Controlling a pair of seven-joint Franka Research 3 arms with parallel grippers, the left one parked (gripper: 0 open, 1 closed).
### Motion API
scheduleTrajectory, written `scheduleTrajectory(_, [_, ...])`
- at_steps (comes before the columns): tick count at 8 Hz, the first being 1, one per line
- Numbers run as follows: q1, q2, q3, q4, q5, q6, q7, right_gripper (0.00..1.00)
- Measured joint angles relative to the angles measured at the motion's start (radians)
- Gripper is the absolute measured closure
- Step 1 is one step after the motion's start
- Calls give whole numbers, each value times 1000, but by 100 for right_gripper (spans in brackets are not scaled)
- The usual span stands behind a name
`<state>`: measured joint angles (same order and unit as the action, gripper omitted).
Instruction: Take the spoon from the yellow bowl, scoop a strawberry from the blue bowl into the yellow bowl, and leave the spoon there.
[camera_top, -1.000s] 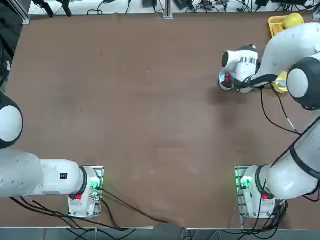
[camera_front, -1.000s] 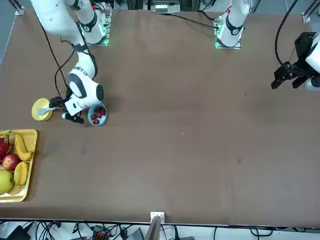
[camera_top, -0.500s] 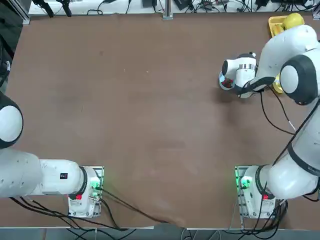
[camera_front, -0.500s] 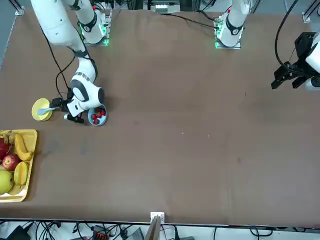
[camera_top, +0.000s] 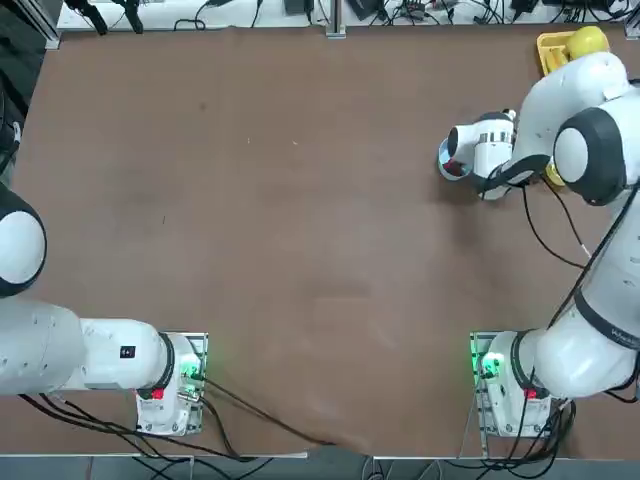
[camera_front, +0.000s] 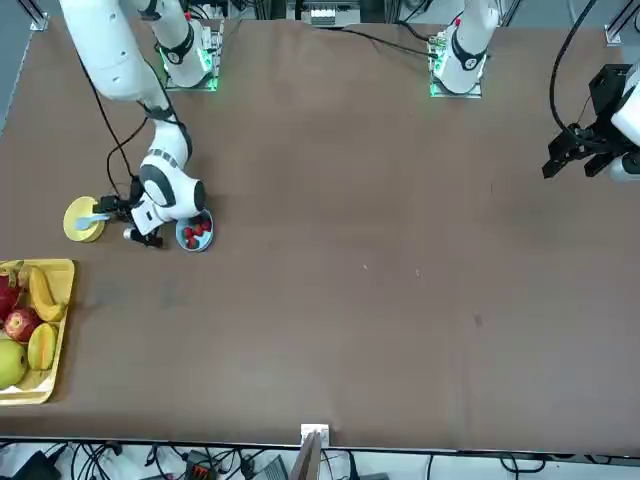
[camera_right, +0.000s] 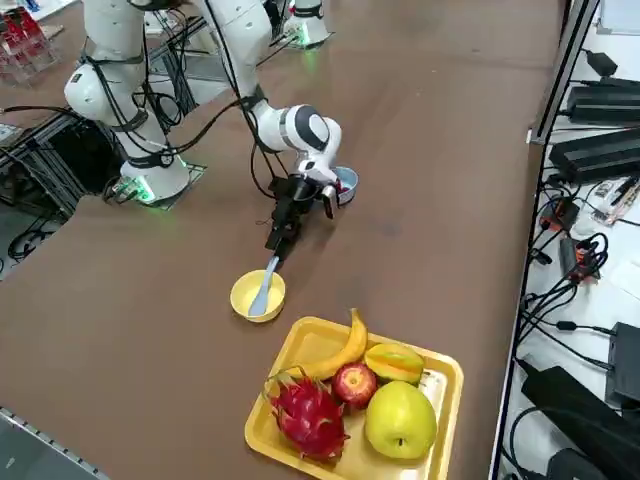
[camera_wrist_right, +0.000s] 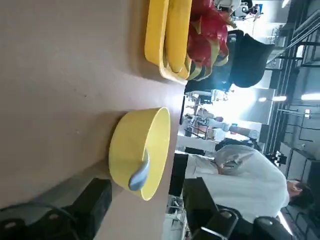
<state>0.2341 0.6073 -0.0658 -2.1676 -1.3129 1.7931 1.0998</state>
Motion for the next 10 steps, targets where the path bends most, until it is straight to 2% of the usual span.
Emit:
scheduleTrajectory(4, [1,55,0,19,-60,-36,51,17])
scheduleTrajectory(10, [1,82,-6,34,-69,-84,59,26])
